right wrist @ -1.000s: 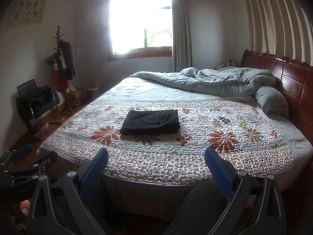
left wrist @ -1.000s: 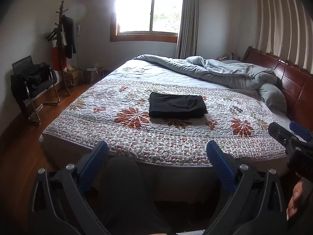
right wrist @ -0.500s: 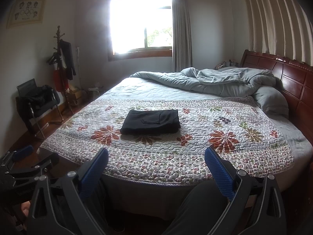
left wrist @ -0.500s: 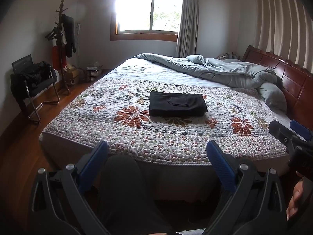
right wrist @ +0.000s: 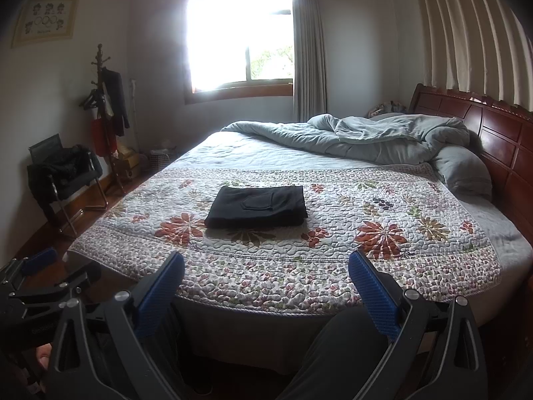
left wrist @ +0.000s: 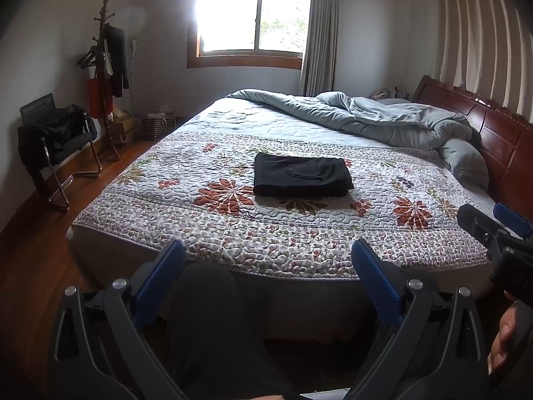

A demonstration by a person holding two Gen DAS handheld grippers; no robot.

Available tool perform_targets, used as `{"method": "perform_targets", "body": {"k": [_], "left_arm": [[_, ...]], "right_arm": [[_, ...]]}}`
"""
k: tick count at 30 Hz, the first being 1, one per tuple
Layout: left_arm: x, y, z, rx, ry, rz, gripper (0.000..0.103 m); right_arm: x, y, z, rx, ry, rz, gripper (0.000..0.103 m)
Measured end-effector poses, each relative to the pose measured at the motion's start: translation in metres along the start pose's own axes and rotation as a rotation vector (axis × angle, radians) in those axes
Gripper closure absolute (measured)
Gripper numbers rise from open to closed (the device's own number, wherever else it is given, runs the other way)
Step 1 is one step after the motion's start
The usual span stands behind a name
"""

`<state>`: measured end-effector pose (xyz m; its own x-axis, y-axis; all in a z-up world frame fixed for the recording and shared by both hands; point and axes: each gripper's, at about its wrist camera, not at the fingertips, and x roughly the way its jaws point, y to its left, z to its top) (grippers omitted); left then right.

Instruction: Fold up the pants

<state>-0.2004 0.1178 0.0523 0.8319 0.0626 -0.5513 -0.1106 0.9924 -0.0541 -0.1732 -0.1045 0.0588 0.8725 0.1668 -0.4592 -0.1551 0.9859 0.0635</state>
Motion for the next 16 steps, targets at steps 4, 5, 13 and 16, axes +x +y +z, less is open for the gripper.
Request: {"method": "perform_targets", "body": {"k": [4, 5, 13, 16], "left_arm": [[0.0003, -0.0003, -0.0006, 0.002, 0.001, 0.001, 0.003], [0.0002, -0.0004, -0.0007, 0.003, 0.001, 0.001, 0.003], [0.0008, 0.0007, 0.0005, -0.006, 0.006, 0.002, 0.003], [0.0013, 0.0018, 0.0007, -0.009, 0.009, 0.002, 0.003]], "right_arm": [[0.0007, -0.0005, -0.0004, 0.0, 0.002, -0.001, 0.004], [0.001, -0.0007, -0.0008, 0.0, 0.002, -0.001, 0.004], [0.0021, -0.0009, -0.0015, 0.0, 0.003, 0.001, 0.004], [0.0021, -0.0008, -0.0017, -0.001, 0.003, 0.0, 0.004]]}}
